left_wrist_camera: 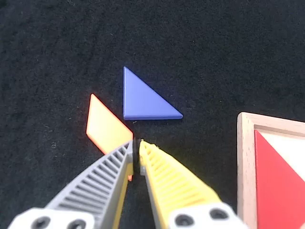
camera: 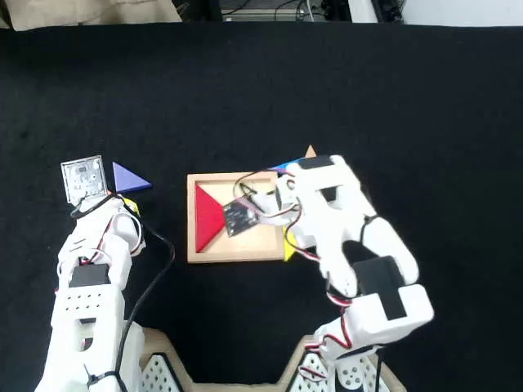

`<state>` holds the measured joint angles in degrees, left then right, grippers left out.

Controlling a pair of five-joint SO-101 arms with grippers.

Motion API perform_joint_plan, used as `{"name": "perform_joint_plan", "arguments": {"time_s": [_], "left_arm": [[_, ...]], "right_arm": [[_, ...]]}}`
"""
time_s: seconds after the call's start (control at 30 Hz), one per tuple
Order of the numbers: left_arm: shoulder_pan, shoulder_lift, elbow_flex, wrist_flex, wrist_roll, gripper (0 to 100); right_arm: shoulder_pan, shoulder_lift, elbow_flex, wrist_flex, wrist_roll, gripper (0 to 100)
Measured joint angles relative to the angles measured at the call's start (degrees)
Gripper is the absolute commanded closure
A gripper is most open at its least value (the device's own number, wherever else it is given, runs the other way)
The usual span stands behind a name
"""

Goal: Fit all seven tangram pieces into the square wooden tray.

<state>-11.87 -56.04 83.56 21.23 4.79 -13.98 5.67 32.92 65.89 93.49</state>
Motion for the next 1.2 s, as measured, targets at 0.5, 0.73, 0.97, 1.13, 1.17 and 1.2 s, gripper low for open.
{"name": "perform_joint_plan", "arguments": {"time_s": [0.5,0.73,0.97,1.13,1.17,1.2], "left_arm": [[0.0,0.0,0.0,0.0,0.0,96],[0.0,0.0,0.0,0.0,0.0,96],[0.0,-0.4,0.0,0.0,0.0,96],[0.0,-0.4,0.0,0.0,0.0,96],[0.0,-0.4,0.0,0.0,0.0,96],[0.0,-0.4,0.0,0.0,0.0,96]], "right_arm": [[-4.1,-0.1,1.2,0.6,0.2,98.8],[-4.1,-5.3,0.6,6.8,0.1,98.8],[-8.9,-16.3,-5.1,12.2,-14.6,98.7],[-17.0,-11.2,-5.3,0.5,-40.4,98.7],[-18.5,-9.0,-5.3,0.3,-41.5,98.7],[-20.0,-6.7,-5.7,0.3,-42.0,98.7]]}}
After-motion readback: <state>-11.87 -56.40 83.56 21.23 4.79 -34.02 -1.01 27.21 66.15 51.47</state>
